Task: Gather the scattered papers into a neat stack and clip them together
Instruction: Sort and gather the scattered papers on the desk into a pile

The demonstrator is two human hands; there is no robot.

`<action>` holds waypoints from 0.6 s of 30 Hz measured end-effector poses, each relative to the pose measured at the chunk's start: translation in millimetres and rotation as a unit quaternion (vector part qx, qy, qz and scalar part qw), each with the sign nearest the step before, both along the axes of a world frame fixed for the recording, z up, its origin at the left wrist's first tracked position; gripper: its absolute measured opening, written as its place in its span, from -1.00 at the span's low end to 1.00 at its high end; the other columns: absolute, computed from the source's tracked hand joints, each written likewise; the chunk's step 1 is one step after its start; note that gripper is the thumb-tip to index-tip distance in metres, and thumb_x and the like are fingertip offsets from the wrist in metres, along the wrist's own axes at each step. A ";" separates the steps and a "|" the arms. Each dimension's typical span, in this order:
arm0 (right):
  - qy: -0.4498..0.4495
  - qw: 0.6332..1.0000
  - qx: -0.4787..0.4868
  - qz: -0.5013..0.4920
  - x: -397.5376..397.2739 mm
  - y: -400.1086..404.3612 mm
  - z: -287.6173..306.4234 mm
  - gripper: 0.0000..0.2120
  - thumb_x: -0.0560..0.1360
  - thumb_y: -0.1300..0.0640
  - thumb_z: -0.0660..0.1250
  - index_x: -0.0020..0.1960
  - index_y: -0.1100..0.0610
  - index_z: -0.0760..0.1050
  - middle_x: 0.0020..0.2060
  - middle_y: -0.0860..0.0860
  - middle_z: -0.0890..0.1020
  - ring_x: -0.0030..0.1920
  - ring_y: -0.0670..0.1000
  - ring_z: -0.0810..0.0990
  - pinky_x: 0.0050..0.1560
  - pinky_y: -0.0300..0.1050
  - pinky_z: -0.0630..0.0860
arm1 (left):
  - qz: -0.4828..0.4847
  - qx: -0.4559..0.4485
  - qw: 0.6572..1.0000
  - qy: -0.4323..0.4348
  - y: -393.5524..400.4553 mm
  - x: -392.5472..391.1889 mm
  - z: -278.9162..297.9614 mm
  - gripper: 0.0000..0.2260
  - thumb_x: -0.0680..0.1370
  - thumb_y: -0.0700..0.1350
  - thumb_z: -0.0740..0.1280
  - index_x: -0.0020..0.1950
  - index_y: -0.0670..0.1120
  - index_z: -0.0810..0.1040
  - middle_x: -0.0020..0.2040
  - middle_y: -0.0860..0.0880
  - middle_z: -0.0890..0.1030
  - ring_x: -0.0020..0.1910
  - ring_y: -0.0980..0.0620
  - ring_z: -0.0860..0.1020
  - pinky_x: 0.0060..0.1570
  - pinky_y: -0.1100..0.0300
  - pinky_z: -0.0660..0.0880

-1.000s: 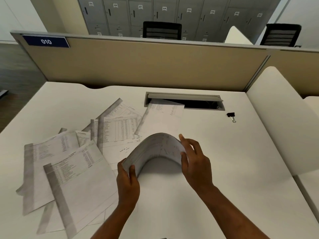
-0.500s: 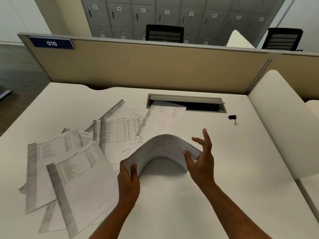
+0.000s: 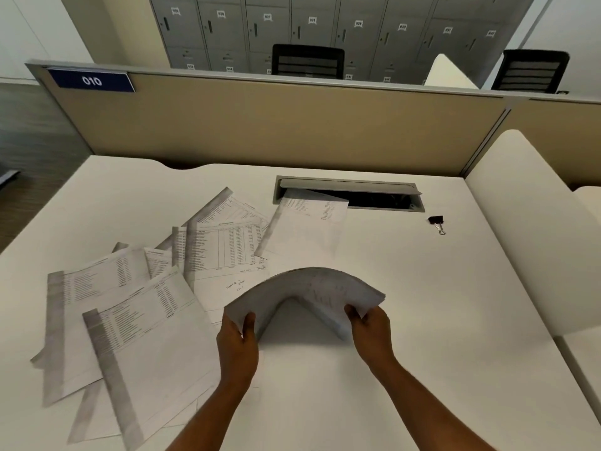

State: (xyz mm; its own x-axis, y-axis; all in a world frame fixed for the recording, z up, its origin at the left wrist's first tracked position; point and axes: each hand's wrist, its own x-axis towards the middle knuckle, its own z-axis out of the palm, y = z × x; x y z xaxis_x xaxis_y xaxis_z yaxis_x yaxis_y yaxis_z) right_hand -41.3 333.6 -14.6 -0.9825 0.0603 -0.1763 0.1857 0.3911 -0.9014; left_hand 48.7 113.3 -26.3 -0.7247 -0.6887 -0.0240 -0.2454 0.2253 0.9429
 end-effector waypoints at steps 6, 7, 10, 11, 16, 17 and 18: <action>0.221 0.966 0.133 0.014 -20.9 6.8 49.1 -0.12 0.40 0.13 0.59 0.58 0.08 0.19 0.53 0.04 0.32 0.54 0.05 0.27 0.53 0.03 0.26 | -0.078 -0.160 0.984 0.007 -31.6 -23.2 34.2 -0.76 0.61 -0.25 0.27 0.09 0.10 0.38 -0.16 0.13 0.56 -0.22 0.08 0.57 -0.30 0.10 0.58; 0.277 0.938 0.202 0.058 -25.9 6.1 60.3 -0.11 0.40 0.03 0.56 0.60 0.05 0.17 0.59 0.05 0.24 0.61 0.08 0.16 0.58 0.12 0.15 | -0.110 -0.193 0.975 0.006 -35.4 -28.2 45.6 -0.70 0.61 -0.26 0.27 0.04 0.17 0.34 -0.20 0.19 0.53 -0.24 0.14 0.56 -0.33 0.13 0.55; 0.313 0.875 0.315 0.192 -38.9 -4.2 82.9 -0.25 0.46 -0.10 0.39 0.59 -0.04 0.22 0.62 -0.01 0.19 0.65 0.07 0.03 0.62 0.24 -0.05 | -0.201 -0.291 0.935 0.004 -35.4 -43.5 76.4 -0.75 0.59 -0.24 0.27 0.02 0.13 0.38 -0.20 0.13 0.56 -0.24 0.15 0.54 -0.32 0.19 0.51; 0.283 0.886 0.288 0.229 -42.4 -7.4 85.4 -0.38 0.49 -0.03 0.41 0.52 -0.04 0.35 0.55 -0.04 0.36 0.61 0.06 0.20 0.59 0.22 0.10 | -0.221 -0.316 0.923 0.008 -32.1 -48.4 84.9 -0.77 0.57 -0.24 0.29 0.03 0.11 0.40 -0.18 0.09 0.59 -0.23 0.12 0.54 -0.30 0.19 0.50; 0.146 0.961 0.100 0.214 -47.8 -9.9 81.6 -0.84 0.51 0.22 0.43 -0.12 -0.03 0.56 -0.23 -0.14 0.65 -0.21 -0.06 0.61 -0.17 -0.09 0.47 | -0.117 -0.365 0.915 0.127 -20.6 -45.7 96.3 -0.69 0.53 -0.20 0.39 0.23 0.01 0.44 0.16 -0.06 0.60 0.18 -0.07 0.53 0.18 -0.05 0.48; 0.121 0.971 0.067 0.193 -46.9 -7.6 77.7 -0.86 0.51 0.23 0.44 -0.13 0.00 0.58 -0.23 -0.11 0.67 -0.20 -0.04 0.63 -0.18 -0.06 0.50 | -0.062 -0.327 0.932 0.141 -20.4 -42.2 91.2 -0.57 0.50 -0.18 0.44 0.32 -0.05 0.40 0.31 -0.09 0.50 0.34 -0.07 0.43 0.33 -0.07 0.40; 0.099 0.980 0.025 0.173 -45.5 -6.1 73.8 -0.89 0.51 0.23 0.46 -0.09 0.03 0.62 -0.20 -0.09 0.69 -0.16 -0.02 0.66 -0.16 -0.05 0.56 | -0.008 -0.280 0.949 0.146 -21.6 -38.7 84.3 -0.43 0.46 -0.15 0.49 0.40 -0.14 0.34 0.42 -0.14 0.38 0.45 -0.07 0.33 0.42 -0.04 0.32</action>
State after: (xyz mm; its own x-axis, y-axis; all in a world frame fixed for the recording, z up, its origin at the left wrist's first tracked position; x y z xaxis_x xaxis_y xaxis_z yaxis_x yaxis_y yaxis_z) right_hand -86.8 327.5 59.2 -0.9606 -0.2776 0.0139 -0.1414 0.4451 -0.8843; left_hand 10.1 91.7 58.0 -0.6548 -0.5238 0.5448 0.0145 0.7120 0.7021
